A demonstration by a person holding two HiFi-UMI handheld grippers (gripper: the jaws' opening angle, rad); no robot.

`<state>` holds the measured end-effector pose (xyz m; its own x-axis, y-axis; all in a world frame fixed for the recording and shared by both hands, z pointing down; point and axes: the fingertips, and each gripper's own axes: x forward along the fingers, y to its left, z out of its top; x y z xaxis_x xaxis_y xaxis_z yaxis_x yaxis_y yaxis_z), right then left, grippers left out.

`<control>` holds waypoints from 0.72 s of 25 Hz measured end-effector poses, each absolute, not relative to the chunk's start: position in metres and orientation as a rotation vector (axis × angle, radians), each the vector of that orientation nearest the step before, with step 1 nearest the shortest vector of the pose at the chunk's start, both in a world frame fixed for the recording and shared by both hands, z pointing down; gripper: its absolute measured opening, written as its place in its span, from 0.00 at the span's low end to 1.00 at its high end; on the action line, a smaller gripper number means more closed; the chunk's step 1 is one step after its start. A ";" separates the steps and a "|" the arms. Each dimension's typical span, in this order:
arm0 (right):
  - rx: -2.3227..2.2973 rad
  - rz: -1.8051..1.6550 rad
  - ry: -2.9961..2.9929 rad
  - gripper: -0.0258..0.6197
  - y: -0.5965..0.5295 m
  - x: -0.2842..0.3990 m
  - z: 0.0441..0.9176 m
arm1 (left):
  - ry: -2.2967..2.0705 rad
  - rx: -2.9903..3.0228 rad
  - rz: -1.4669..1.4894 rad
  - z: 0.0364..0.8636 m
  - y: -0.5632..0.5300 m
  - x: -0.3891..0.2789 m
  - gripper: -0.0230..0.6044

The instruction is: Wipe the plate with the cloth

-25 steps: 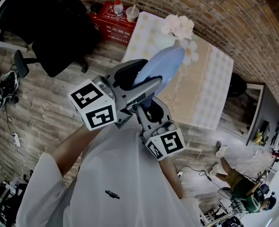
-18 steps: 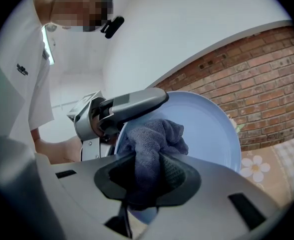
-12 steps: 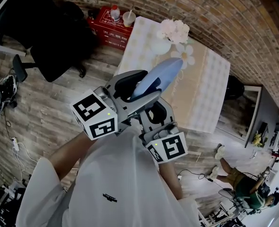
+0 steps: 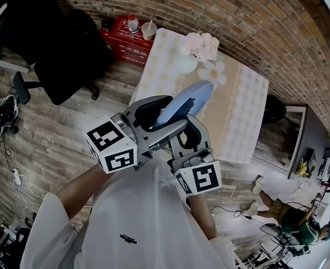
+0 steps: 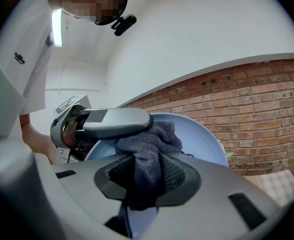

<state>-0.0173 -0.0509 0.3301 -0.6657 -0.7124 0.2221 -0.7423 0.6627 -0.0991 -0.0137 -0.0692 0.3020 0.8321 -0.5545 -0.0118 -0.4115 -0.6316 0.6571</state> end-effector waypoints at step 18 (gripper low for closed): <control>1.417 0.325 -2.626 0.23 -0.094 0.038 0.332 | -0.678 2.322 -0.341 0.290 -0.055 -0.007 0.47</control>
<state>0.0383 -0.0937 0.3322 -0.5467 -0.8069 0.2238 -0.8371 0.5332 -0.1226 -0.0071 -0.0549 0.2903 0.8297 -0.5554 -0.0561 -0.3756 -0.6298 0.6799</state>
